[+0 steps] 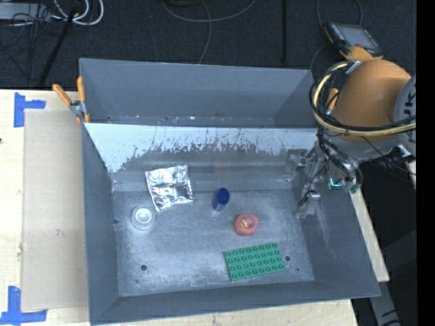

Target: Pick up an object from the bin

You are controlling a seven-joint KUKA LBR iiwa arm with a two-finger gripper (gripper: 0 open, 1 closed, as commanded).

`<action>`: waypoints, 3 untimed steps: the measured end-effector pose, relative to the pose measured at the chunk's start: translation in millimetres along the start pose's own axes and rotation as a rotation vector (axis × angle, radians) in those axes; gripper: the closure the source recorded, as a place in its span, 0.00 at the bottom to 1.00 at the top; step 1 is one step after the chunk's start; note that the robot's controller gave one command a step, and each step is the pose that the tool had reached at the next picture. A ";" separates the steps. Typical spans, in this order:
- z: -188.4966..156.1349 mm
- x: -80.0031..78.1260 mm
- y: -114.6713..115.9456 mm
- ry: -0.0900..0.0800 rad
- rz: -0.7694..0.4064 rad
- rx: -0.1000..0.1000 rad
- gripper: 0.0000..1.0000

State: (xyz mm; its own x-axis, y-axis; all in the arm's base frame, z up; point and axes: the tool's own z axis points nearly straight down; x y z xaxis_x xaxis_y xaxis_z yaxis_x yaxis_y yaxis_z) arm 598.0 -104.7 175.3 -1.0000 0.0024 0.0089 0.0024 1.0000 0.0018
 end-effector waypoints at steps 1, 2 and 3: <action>106.7 26.5 70.7 -0.004 -0.415 0.002 0.00; 73.7 3.9 93.6 -0.015 -0.389 0.003 0.00; 76.3 18.4 74.5 -0.007 -0.266 0.002 0.00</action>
Offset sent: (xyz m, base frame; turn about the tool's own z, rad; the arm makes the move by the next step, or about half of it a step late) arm -0.0267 0.0704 -0.1053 -0.4163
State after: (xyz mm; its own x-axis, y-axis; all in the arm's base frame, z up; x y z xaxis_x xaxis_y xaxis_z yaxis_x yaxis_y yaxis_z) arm 579.1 -30.0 99.3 -0.9655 -0.2603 0.0018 -0.2603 0.9655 0.0008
